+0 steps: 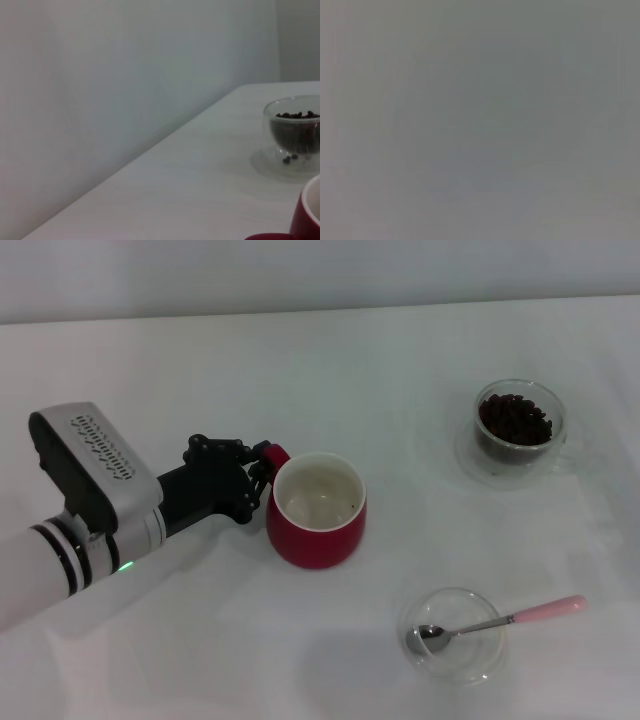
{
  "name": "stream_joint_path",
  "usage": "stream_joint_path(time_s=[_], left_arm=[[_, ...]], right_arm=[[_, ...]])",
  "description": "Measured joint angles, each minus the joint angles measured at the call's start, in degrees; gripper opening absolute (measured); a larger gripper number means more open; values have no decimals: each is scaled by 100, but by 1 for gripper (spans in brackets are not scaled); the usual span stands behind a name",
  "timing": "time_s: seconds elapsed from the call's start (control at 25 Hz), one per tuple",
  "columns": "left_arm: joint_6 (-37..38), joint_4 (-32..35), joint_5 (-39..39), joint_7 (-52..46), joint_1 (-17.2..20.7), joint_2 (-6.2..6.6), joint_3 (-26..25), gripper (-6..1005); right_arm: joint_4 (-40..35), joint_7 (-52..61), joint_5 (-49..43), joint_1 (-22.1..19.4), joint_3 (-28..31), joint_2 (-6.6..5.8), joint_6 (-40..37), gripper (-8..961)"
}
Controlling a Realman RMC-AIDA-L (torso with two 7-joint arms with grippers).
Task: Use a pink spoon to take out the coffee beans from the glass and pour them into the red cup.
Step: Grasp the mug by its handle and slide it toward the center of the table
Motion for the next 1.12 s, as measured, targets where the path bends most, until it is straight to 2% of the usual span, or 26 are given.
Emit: stream_joint_path(time_s=[0.2, 0.64, 1.12], left_arm=[[227, -85, 24, -1, -81, -6, -1, 90], [243, -102, 228, -1, -106, -9, -65, 95], [185, -93, 222, 0, -65, -8, -67, 161]], right_arm=[[0, 2, 5, -25, 5, 0, 42, 865], [0, 3, -5, -61, 22, 0, 67, 864], [6, 2, 15, -121, 31, 0, 82, 863]])
